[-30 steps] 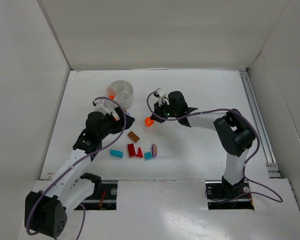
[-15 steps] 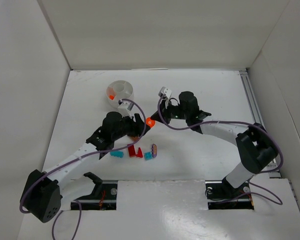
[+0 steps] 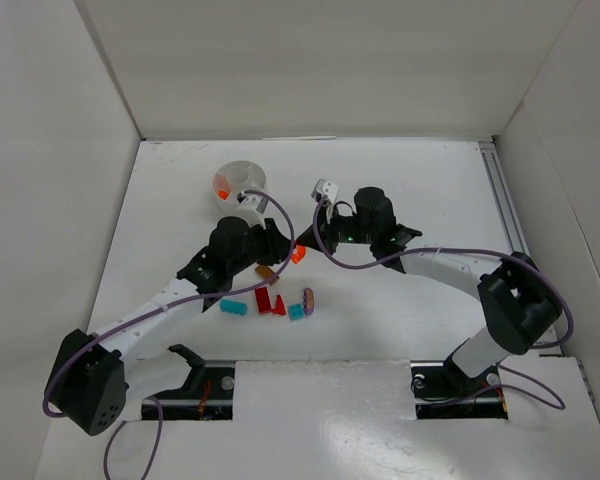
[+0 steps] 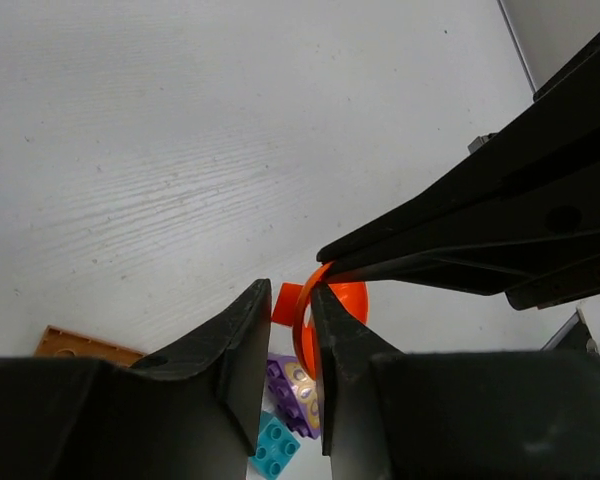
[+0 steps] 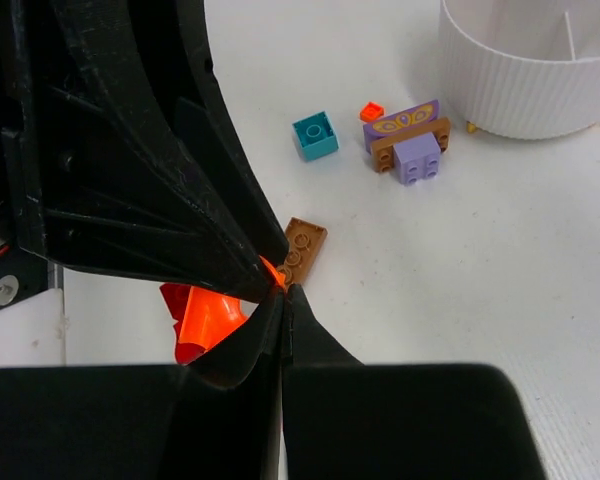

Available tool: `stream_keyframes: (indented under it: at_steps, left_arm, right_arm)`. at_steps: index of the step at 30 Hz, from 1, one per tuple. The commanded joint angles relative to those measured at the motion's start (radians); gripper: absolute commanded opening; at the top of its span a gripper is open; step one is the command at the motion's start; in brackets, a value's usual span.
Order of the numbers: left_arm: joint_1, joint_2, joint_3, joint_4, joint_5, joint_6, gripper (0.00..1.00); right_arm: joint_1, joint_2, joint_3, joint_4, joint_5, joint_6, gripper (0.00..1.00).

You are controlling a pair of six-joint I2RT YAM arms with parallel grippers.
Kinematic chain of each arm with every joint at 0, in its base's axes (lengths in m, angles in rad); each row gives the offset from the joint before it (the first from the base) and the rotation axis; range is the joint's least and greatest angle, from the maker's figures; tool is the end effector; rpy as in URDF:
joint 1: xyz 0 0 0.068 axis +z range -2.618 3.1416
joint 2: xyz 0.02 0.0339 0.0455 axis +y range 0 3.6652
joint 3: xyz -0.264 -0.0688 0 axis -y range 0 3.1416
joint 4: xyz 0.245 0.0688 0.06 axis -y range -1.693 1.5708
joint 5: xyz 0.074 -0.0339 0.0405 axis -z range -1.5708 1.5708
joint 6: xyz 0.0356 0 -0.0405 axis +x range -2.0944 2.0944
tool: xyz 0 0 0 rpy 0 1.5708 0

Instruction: Sort the legos into containers by color

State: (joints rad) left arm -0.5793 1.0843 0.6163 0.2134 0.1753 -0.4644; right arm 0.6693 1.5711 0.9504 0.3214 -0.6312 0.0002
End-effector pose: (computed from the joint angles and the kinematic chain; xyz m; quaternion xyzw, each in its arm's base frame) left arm 0.2040 -0.1409 0.2624 0.0987 0.7837 -0.3637 0.4936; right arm 0.2634 0.2351 0.2535 -0.4252 0.6620 0.4213 0.4511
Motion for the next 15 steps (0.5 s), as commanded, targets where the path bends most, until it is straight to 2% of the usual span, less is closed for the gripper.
stream_keyframes:
  at_steps: [1,4,5,8,11,14,15]
  left_arm:
    - [-0.013,-0.02,0.049,0.004,-0.028,0.006,0.19]
    - [-0.022,-0.02,0.049,0.004,-0.028,0.006,0.07]
    - [-0.022,-0.029,0.049,0.004,-0.028,0.006,0.0]
    - [-0.031,-0.04,0.059,0.004,-0.043,-0.006,0.0]
    - [-0.031,-0.049,0.089,-0.044,-0.138,-0.019,0.0]
    - [-0.031,-0.049,0.129,-0.107,-0.272,-0.031,0.0]
    - [-0.031,-0.049,0.147,-0.12,-0.319,-0.031,0.0]
  right_arm:
    - [0.006,-0.046,-0.001,0.031,-0.018,-0.012,0.0]
    - [0.006,-0.056,-0.001,0.031,-0.018,-0.012,0.0]
    - [0.006,-0.056,-0.001,0.031,-0.018,-0.012,0.0]
    - [0.006,-0.056,-0.001,0.031,-0.027,-0.022,0.0]
    - [-0.014,-0.066,-0.001,0.031,-0.027,-0.022,0.09]
    - [-0.049,-0.089,0.02,0.007,-0.027,-0.022,0.24]
    - [-0.059,-0.108,0.03,0.007,-0.018,-0.034,0.39]
